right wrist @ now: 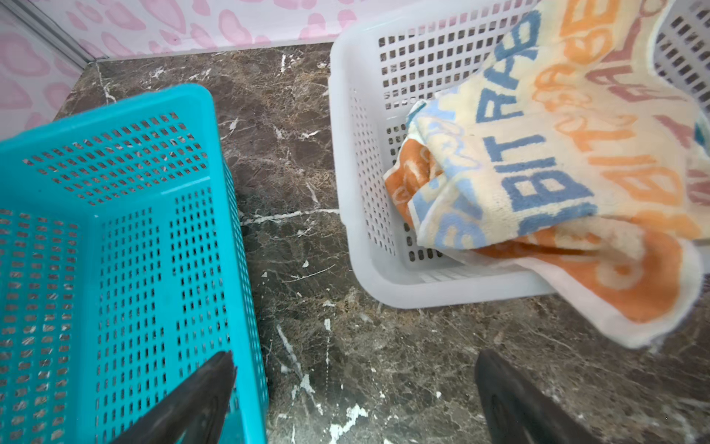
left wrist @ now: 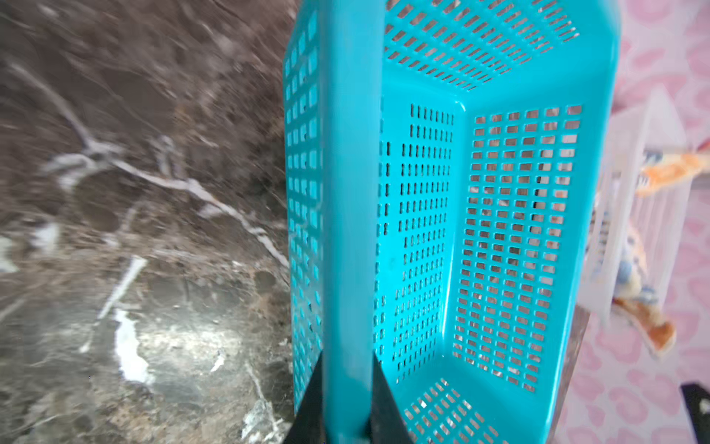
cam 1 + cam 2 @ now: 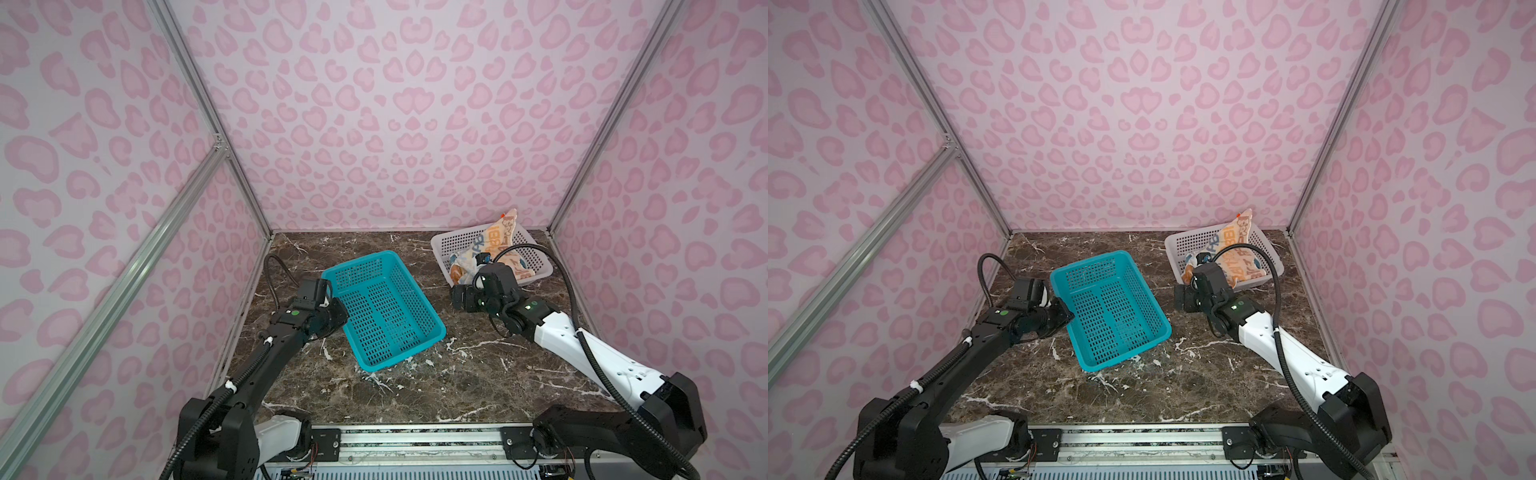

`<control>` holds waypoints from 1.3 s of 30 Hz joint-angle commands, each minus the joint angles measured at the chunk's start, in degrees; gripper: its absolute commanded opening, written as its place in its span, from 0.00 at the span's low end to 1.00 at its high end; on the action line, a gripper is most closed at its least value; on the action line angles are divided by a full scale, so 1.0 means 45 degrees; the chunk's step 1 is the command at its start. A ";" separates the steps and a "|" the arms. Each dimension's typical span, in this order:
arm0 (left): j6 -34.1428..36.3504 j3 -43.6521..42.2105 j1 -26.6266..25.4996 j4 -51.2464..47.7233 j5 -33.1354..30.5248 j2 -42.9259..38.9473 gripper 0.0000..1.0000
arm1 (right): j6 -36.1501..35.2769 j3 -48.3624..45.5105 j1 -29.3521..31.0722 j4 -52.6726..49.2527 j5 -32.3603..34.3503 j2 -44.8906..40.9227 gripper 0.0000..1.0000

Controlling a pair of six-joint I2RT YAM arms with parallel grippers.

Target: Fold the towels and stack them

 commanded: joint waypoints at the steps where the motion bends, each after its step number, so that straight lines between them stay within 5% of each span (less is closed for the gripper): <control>1: -0.2027 0.0319 0.0807 0.1009 -0.1152 -0.0414 0.03 | 0.0059 0.0206 0.0256 0.0447 -0.0075 0.0357 1.00; 13: -0.7110 0.0524 0.2615 0.2338 -0.4535 0.0616 0.03 | -0.0127 0.1813 0.1548 0.0120 -0.0053 0.2142 1.00; 17: -0.7681 0.0950 0.2922 0.2275 -0.5613 0.1246 0.03 | -0.0120 0.1741 0.1597 0.0253 -0.0263 0.2259 1.00; 27: -0.7464 0.2487 0.3716 0.2137 -0.5542 0.3523 0.03 | -0.0090 0.1363 0.1350 0.0017 0.0069 0.1821 1.00; 34: -0.7594 0.2700 0.3717 0.1999 -0.5518 0.3880 0.19 | -0.0082 0.1355 0.1056 -0.0052 -0.0170 0.1447 1.00; 39: -0.7612 0.2618 0.3717 0.1837 -0.5285 0.3972 0.41 | -0.0049 0.1289 0.0894 -0.0162 -0.0196 0.1288 1.00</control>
